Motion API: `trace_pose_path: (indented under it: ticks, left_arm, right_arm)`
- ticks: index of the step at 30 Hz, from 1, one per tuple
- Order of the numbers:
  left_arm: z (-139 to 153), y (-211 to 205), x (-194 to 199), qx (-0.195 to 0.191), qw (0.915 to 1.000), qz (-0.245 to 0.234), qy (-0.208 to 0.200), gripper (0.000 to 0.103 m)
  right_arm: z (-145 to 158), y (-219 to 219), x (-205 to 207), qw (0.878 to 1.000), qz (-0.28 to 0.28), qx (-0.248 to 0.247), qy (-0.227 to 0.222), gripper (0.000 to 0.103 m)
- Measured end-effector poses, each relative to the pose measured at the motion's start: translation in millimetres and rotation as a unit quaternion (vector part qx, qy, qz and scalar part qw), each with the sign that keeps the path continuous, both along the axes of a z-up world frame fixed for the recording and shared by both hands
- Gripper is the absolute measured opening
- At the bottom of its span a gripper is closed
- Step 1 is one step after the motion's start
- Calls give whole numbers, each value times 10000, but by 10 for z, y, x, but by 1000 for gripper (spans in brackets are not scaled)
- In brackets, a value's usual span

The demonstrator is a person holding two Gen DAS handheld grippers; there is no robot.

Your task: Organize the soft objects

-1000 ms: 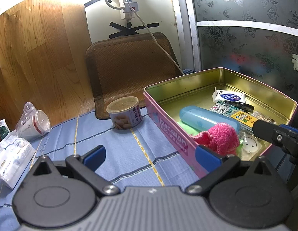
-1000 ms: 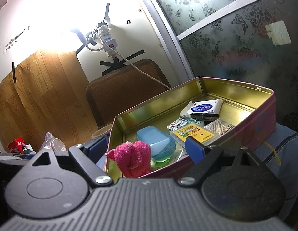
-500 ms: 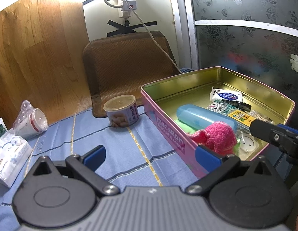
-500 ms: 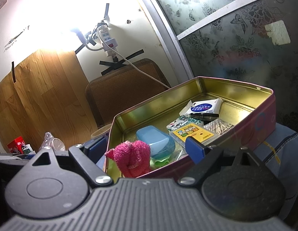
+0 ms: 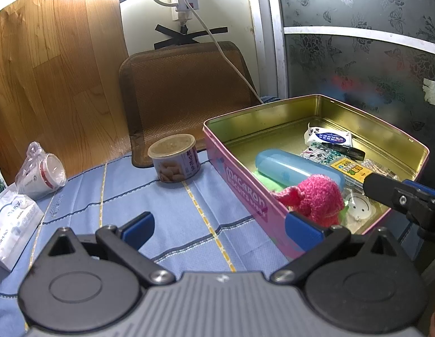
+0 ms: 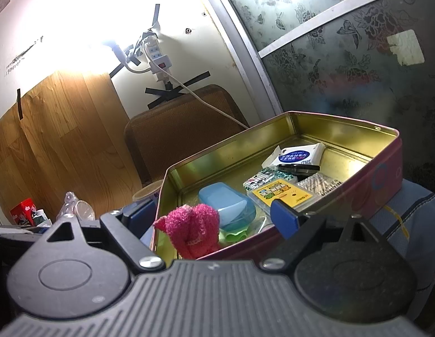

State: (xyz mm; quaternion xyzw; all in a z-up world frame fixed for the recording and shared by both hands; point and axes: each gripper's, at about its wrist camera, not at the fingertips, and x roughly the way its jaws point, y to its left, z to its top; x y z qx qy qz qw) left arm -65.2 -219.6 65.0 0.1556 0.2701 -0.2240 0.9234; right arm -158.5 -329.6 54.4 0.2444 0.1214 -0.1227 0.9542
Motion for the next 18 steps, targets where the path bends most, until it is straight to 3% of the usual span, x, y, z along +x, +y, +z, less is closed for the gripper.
trace_pose_path:
  ticks: [18]
  left_arm:
    - [14,28,24,-178,9995,-209,180,103]
  right_arm:
    - [17,28,14,10000,-2,-36,22,91]
